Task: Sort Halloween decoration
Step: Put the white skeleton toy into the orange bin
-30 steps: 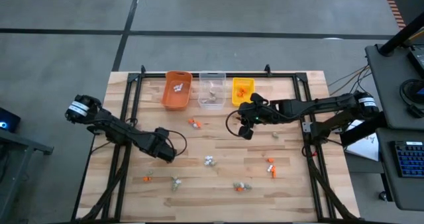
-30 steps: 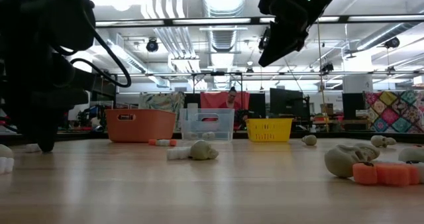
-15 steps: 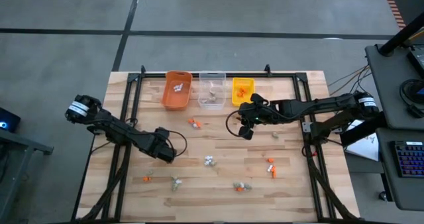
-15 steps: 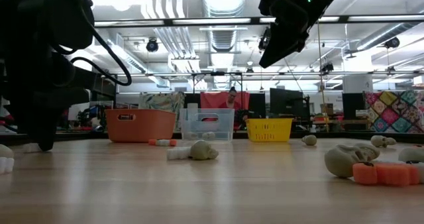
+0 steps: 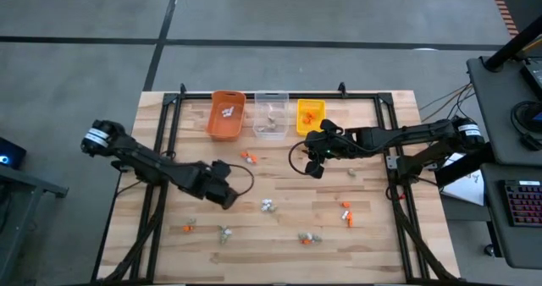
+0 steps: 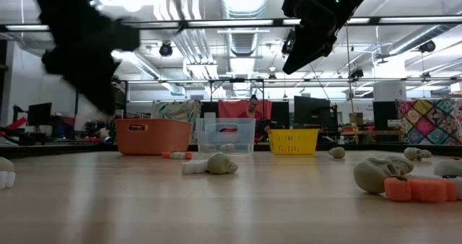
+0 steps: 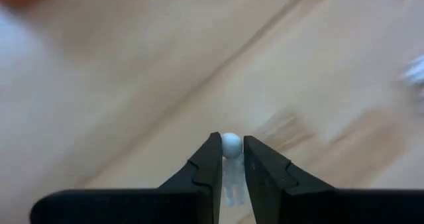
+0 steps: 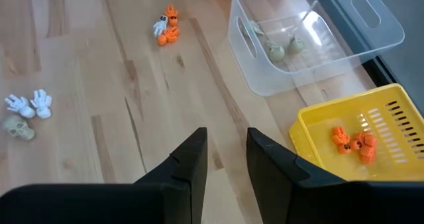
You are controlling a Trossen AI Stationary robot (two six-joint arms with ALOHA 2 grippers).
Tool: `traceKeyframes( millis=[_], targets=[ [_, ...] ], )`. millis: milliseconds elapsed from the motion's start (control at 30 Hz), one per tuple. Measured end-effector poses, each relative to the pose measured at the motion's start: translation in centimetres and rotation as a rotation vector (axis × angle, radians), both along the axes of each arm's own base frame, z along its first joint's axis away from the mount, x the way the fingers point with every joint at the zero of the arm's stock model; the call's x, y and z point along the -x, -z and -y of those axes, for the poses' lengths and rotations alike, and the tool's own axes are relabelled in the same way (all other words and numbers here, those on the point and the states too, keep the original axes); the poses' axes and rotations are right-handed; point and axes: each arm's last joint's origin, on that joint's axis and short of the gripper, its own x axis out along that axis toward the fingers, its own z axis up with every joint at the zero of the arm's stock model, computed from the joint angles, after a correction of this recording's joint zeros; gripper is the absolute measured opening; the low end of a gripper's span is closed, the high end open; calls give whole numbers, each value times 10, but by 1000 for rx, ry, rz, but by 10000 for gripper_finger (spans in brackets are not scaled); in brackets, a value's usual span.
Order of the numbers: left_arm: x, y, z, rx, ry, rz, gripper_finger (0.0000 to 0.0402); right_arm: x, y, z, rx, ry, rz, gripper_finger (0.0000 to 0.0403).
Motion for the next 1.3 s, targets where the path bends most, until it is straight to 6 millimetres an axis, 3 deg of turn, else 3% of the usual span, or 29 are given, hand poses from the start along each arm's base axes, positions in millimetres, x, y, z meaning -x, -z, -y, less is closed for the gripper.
traceKeyframes(
  millis=[300,633,900,1100,1300],
  targets=[
    [-34,-75,-28,-223,207,132,35,0,1,-8,-21,-3,0,95],
    [-46,-120,-103,-415,277,64,35,1,1,-26,-60,-25,16,95],
    [-34,-112,-179,-416,197,8,35,1,1,-28,-89,9,32,95],
    [-16,-88,-232,-337,81,-30,35,0,0,-27,-79,33,43,95],
    [-9,-57,-269,-295,48,-78,35,0,0,-27,-61,48,46,95]
  ],
)
